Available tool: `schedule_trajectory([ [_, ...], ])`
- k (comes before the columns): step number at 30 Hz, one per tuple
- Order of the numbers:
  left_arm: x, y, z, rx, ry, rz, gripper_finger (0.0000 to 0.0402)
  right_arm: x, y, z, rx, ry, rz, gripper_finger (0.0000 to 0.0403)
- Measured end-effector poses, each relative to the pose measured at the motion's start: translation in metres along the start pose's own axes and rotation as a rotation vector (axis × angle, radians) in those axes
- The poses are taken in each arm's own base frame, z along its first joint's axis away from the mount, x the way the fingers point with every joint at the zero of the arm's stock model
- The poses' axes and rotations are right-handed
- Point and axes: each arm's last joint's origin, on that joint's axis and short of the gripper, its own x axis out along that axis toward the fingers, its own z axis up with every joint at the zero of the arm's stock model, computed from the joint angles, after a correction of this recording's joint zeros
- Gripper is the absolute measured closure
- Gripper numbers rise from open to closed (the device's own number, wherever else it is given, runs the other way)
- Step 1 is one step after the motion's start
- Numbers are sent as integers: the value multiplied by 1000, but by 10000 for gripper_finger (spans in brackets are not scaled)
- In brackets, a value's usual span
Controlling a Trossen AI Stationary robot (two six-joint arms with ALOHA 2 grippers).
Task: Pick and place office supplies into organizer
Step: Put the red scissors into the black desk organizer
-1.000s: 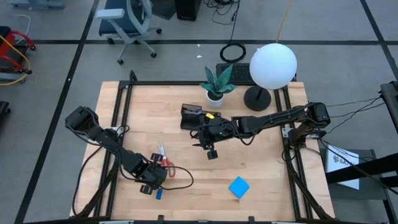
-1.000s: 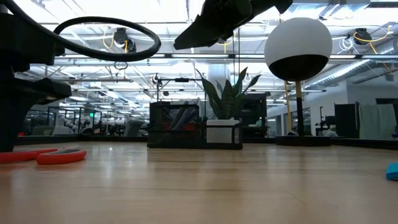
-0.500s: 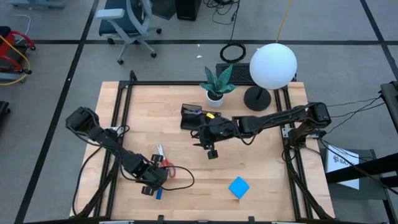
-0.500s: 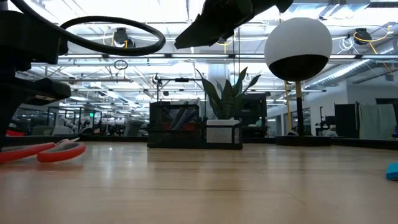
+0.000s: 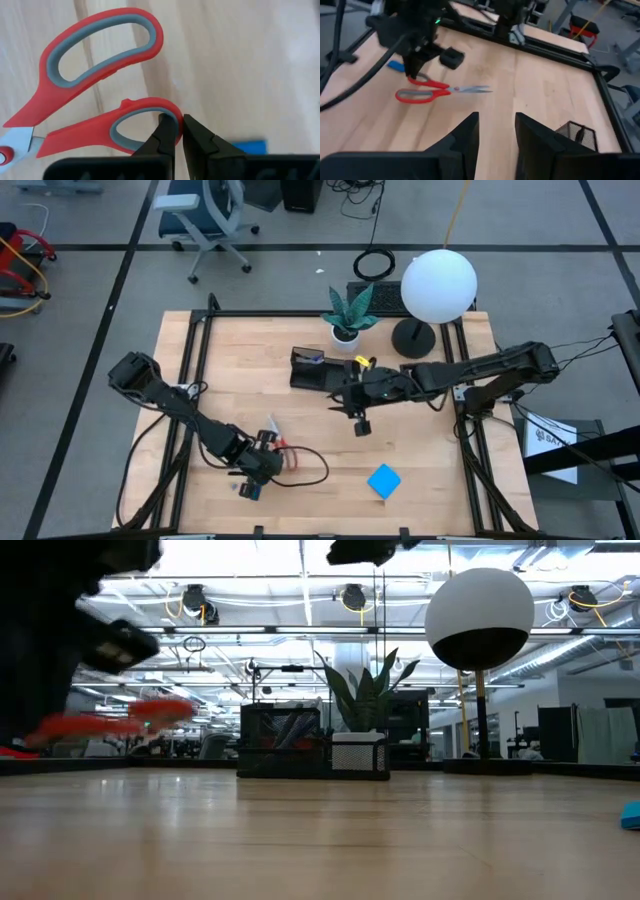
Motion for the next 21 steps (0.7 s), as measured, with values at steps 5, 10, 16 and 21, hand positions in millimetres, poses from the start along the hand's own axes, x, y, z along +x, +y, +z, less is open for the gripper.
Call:
schedule_trajectory([
  [5, -16, 4, 27, 5, -75, -44, 384, -8, 14, 0, -34, -29, 37, 287],
  [10, -38, 7, 53, 66, -126, -78, 384, -15, 27, 1, -158, -104, 53, 287],
  [16, -68, 15, 80, 126, -186, -84, 385, -22, 45, -3, -400, -196, 72, 287],
  [21, -84, 22, 94, 150, -226, -110, 386, -21, 61, -10, -583, -251, 79, 287],
])
